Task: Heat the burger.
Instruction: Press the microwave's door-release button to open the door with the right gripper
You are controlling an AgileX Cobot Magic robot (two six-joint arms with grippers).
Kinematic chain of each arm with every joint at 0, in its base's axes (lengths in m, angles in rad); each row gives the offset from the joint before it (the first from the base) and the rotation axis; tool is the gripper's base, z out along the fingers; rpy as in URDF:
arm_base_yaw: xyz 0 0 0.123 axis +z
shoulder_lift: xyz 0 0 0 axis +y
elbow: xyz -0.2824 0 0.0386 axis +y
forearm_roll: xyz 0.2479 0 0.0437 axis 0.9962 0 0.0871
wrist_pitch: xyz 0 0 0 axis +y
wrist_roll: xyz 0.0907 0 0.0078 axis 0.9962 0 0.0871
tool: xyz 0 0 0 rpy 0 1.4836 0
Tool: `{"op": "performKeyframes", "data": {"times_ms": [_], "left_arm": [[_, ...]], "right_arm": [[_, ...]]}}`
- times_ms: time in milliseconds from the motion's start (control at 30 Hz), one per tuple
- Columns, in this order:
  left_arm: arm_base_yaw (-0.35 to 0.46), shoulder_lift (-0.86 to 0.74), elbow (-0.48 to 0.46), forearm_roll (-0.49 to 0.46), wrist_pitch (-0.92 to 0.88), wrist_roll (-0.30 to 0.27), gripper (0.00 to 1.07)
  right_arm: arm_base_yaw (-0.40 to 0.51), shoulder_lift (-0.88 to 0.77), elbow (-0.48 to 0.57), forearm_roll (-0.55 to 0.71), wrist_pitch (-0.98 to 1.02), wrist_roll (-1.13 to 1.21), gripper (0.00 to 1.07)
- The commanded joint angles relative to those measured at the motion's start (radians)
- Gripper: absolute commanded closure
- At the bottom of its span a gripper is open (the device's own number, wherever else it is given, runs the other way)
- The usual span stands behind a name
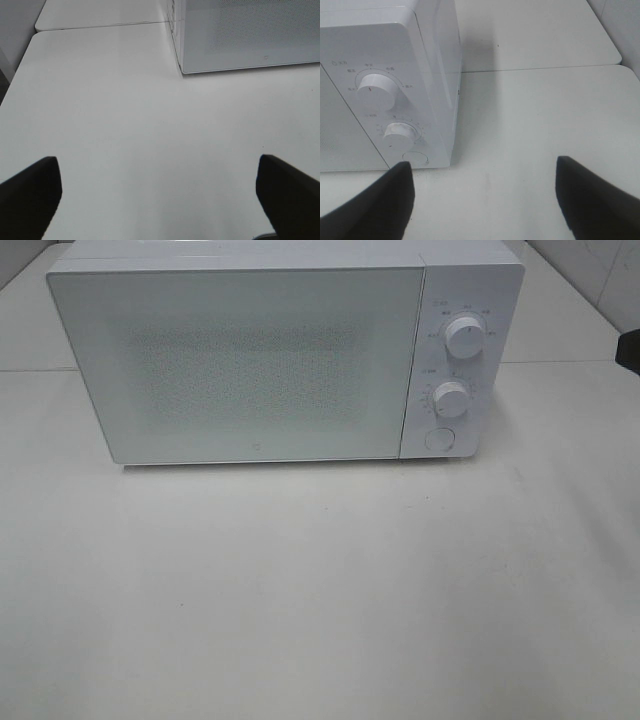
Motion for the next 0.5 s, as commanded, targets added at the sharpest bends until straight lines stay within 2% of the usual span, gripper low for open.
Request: {"op": "performKeyframes", "data": {"times_ms": [33,267,500], "left_arm": [[0.002,-0.002,-0.001,-0.007,-0.007,0.002,0.09],[0.002,-0.002,-0.001,-0.007,-0.007,0.002,0.09],[0.002,-0.002,-0.001,-0.007,-0.007,0.002,0.09]], "right_arm": [[-0.002,0.012,-0.001,0.019,-0.041,-0.004,0.32],[-0.002,0.031,0.100,0.071,-0.213,-0.004,0.32],[-0.002,0.031,0.164,0.072,-0.304,-0.004,0.32]]}}
